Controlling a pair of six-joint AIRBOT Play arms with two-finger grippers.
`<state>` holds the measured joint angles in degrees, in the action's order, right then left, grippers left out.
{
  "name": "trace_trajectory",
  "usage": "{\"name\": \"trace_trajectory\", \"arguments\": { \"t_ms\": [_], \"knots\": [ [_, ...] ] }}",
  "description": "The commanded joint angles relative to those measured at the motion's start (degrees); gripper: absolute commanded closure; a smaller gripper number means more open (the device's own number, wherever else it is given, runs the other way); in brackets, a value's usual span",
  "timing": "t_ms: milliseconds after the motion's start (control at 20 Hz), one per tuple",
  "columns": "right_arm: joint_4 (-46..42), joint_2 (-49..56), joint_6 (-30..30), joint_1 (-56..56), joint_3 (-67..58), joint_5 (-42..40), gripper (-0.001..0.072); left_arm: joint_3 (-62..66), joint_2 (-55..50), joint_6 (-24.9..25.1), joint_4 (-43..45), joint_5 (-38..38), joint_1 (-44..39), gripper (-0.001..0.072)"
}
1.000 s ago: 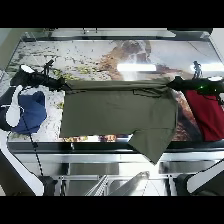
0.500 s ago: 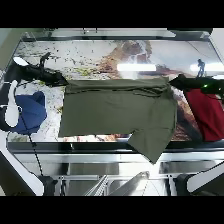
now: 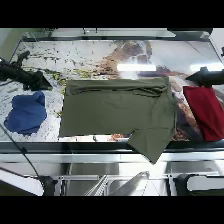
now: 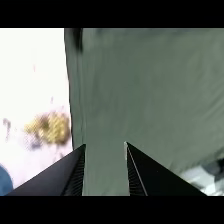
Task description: Fold the shirts.
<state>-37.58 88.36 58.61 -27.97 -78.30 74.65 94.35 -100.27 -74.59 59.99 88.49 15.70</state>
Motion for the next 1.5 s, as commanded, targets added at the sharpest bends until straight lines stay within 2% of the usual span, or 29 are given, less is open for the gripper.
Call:
{"name": "trace_trajectory", "arguments": {
  "t_ms": [0,100,250,400,550,650,850,900,950,1000,1100,1350,1400,1450],
  "knots": [
    [-1.5,-11.2,0.5,-0.5,13.0,2.7,0.0698,-20.5,11.4,-1.9,8.7,-3.3,-1.3,0.0435],
    [-1.0,-17.6,-0.2,-0.5,21.7,1.8,0.0698,-31.3,15.4,-1.9,9.7,-7.4,-2.0,0.0434],
    [-0.8,-24.9,-0.3,-0.5,30.2,0.0,0.0698,-40.1,17.4,-1.3,9.5,-12.9,-1.8,0.0434],
    [-0.8,-29.3,-0.3,-0.5,33.6,0.4,0.0698,-43.9,17.4,-0.9,8.5,-17.9,-2.0,0.0433],
    [-0.8,-31.4,-0.3,-0.5,34.1,0.4,0.0698,-46.5,17.4,2.2,4.3,-21.9,-3.6,0.0434],
    [-0.8,-31.9,-0.2,-0.5,34.1,0.9,0.0698,-46.8,17.4,2.7,2.7,-22.7,-4.5,0.0434],
    [-1.1,-31.9,-0.3,-0.6,34.1,2.8,0.0698,-46.7,17.4,7.2,-3.3,-22.1,-4.4,0.0435],
    [-1.1,-31.9,-0.3,-0.6,34.1,3.6,0.0698,-46.7,17.4,8.0,-3.3,-21.7,-4.4,0.0455],
    [-1.6,-31.9,-0.2,-0.6,34.1,4.2,0.0698,-46.7,17.4,9.0,-3.2,-21.3,-4.4,0.0615],
    [-2.2,-31.9,0.2,-0.6,34.2,4.5,0.0698,-46.7,17.4,9.6,-3.1,-21.1,-4.3,0.0681],
    [-3.4,-31.9,2.3,-1.0,35.1,4.5,0.0698,-46.7,17.4,10.1,-3.1,-20.8,-3.3,0.0681],
    [-15.6,-31.9,15.8,-8.4,42.2,4.0,0.0696,-46.7,17.4,10.8,-3.2,-19.9,-0.7,0.0681],
    [-15.5,-31.9,17.8,-9.6,45.0,3.0,0.0669,-46.7,17.4,10.8,-3.2,-19.9,-0.3,0.0681],
    [-15.6,-31.8,18.4,-9.9,48.1,1.1,0.0461,-46.7,17.4,10.8,-3.2,-19.9,-0.3,0.0681]
  ]
}}
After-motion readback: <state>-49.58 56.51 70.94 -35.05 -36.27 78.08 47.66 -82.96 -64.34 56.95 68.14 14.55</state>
